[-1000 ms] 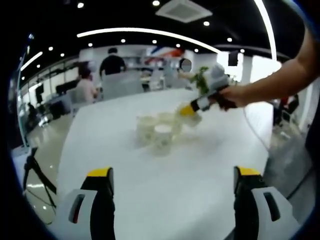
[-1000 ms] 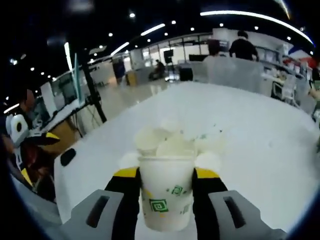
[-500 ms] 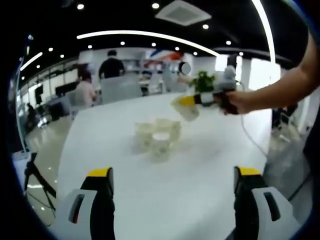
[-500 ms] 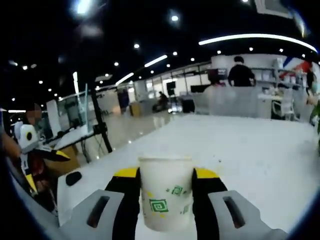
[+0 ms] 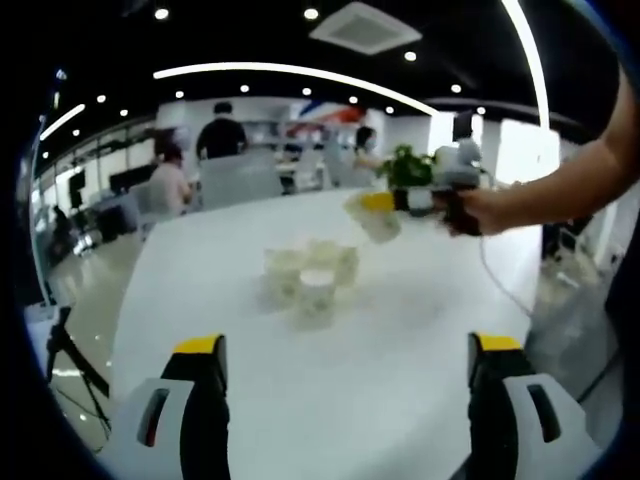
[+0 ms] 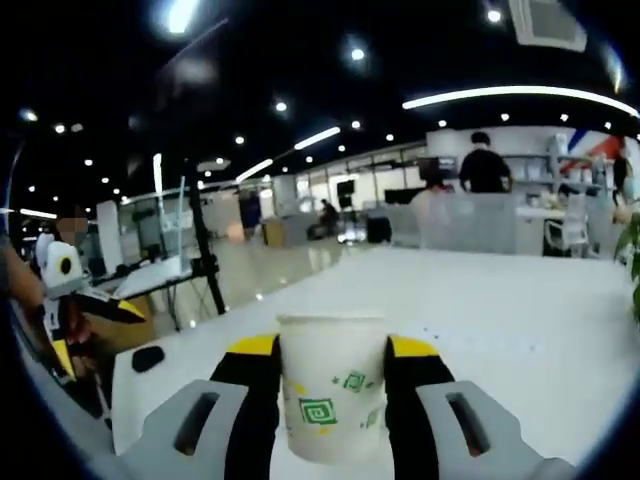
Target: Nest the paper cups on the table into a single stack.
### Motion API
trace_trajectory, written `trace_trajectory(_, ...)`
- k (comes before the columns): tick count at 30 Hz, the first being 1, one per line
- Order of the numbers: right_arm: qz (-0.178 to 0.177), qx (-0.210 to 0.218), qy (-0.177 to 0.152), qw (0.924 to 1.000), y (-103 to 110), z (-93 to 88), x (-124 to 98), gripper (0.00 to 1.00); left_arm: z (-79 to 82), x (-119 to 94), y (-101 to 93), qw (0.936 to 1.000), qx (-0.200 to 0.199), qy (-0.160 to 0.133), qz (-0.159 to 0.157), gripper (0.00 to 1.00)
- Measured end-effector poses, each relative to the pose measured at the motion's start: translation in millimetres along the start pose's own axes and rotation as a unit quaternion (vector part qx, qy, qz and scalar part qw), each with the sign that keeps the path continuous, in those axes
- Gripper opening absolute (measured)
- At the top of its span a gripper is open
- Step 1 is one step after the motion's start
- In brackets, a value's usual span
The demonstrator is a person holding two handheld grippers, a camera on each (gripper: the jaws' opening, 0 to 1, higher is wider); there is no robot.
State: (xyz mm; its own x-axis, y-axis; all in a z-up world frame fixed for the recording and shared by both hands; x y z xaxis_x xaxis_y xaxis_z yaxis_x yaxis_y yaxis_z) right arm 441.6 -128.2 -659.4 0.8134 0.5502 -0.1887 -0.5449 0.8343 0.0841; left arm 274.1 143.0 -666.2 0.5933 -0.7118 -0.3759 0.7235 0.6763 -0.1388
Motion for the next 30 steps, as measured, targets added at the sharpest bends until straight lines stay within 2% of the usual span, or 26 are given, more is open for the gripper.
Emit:
trace_trajectory(17, 0.032, 0.008, -0.012, 0.9994, 16.3, -7.6, -22.8, 0.38, 1.4, 1.0, -5.7, 0.9999, 0.005, -0.001, -0.009, 0.98)
trace_trajectory(30, 0.062, 0.011, -0.025, 0.9977, 35.1, -11.4, -43.5, 0.37, 8.6, 3.8, -11.6, 0.9998, 0.009, -0.004, -0.02, 0.98)
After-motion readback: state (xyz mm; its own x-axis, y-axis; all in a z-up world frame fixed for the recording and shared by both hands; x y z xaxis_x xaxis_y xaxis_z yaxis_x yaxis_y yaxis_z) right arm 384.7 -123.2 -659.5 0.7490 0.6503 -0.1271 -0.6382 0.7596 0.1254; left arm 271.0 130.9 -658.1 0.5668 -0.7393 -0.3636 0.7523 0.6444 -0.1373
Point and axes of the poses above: the point that each gripper's makers call its tool centre point, and the gripper's own axes: x roughly forward along the fingers, y roughly to its left, z roughly out of its top, the point moved 8 cm from there along -x, roughly backward along the fingers, and after that the axes turned 10 degrees about -z, right-handed, at the moved point
